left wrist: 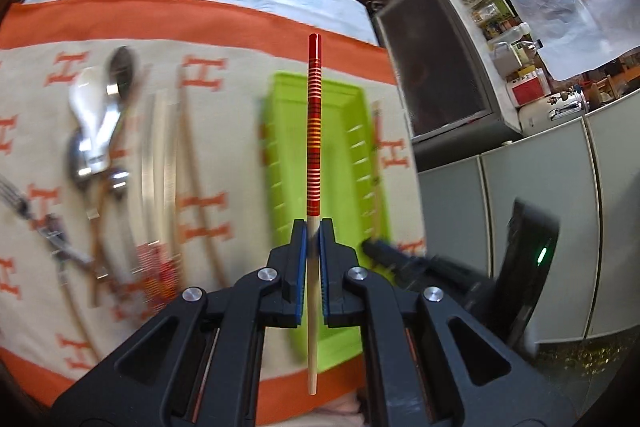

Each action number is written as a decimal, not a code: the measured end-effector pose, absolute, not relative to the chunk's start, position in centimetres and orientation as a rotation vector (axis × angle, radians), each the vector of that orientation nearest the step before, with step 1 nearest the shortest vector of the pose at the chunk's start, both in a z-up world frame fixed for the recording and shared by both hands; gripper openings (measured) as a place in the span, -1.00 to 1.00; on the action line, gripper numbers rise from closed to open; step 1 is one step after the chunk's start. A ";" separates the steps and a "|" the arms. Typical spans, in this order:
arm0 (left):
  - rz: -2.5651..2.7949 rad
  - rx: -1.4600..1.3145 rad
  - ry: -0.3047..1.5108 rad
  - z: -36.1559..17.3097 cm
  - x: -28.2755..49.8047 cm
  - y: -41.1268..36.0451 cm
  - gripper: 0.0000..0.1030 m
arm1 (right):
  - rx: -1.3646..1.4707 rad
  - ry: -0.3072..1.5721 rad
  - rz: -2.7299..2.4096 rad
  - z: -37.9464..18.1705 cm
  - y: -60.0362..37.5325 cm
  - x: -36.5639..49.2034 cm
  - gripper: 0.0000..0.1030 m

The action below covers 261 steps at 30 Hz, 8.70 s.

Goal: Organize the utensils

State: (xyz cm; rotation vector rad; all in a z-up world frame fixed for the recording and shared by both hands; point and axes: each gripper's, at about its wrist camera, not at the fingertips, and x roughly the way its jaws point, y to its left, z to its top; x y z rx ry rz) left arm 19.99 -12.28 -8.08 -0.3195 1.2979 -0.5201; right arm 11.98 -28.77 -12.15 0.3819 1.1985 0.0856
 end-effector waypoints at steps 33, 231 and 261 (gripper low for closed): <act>-0.445 -0.076 1.427 -15.6 17.8 -16.7 -0.50 | 0.379 1.167 0.055 -15.2 -28.1 10.2 -0.84; -0.226 0.002 1.261 -13.1 12.5 -4.4 -0.40 | 0.390 1.155 0.190 -15.3 -22.6 7.4 -0.89; -0.157 -0.066 1.201 -13.7 12.9 3.8 -0.40 | 0.338 1.194 0.225 -13.3 -17.3 10.9 -0.89</act>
